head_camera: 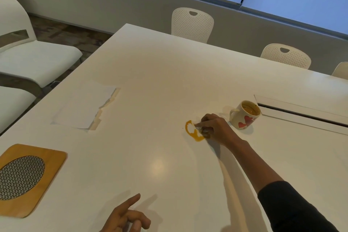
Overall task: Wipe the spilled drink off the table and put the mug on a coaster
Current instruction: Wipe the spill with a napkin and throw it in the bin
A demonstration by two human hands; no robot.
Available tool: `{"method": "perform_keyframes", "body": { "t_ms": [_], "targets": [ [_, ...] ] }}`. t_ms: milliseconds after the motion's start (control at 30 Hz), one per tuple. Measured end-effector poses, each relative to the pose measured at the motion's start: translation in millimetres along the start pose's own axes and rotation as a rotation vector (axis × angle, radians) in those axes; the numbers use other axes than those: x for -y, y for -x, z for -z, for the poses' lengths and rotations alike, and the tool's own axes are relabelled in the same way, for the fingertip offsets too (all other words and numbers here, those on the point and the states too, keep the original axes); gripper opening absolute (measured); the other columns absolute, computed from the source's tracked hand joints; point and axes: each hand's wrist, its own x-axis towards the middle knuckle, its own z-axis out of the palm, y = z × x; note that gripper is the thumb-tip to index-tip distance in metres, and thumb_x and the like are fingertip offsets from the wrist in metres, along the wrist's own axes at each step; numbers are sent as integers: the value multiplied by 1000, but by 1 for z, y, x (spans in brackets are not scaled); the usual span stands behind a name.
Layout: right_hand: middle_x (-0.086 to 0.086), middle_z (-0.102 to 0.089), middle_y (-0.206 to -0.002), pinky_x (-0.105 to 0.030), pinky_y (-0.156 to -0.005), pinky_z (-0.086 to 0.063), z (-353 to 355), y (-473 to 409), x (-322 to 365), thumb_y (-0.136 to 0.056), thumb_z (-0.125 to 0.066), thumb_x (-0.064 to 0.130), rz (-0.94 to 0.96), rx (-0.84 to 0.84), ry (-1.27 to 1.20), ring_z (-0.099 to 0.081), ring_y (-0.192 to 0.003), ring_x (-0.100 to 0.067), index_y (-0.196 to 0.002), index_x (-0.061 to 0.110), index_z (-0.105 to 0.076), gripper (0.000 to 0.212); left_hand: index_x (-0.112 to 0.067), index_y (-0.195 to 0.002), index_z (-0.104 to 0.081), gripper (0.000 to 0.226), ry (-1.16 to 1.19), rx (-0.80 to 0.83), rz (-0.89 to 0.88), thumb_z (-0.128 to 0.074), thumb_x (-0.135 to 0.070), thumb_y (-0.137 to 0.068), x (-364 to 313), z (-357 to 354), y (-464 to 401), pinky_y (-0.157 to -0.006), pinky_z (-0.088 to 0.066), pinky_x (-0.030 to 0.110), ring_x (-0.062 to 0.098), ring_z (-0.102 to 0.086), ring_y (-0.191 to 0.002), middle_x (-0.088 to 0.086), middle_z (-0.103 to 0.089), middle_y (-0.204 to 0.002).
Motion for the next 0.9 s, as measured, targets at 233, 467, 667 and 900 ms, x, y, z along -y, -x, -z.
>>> {"method": "perform_keyframes", "body": {
  "t_ms": [233,467,667,900],
  "targets": [
    [-13,-72,-94,-29,-72,-54,-5,12,9,-87,-82,2,-260,-86,-28,-68,-82,-26,-113,8,-82,27,-18,-122,-54,52,-32,-12,-11,-53,22,-89,4,2,0,-87,-49,20,21,-73,-73,18,-77,-78],
    [-11,-71,-97,-27,-71,-44,-32,22,34,-93,-78,12,-484,-201,21,-67,-88,-27,-115,14,-82,23,-17,-122,-54,52,-18,-13,-12,-52,23,-89,2,3,-2,-81,-50,18,22,-72,-70,18,-77,-78],
    [-11,-71,-97,-24,-72,-38,-48,13,54,-94,-75,13,-530,-279,-39,-68,-91,-29,-114,13,-83,21,-19,-120,-54,50,-8,4,29,-54,21,-90,-5,3,-2,-86,-47,19,17,-73,-69,17,-77,-78],
    [-11,-73,-95,-31,-74,-49,-48,5,63,-93,-74,8,-470,-299,-104,-69,-89,-29,-108,12,-84,18,-20,-118,-53,46,-34,-21,101,-52,18,-92,-18,0,1,-97,-45,38,14,-72,-68,16,-77,-76]
  ]
}}
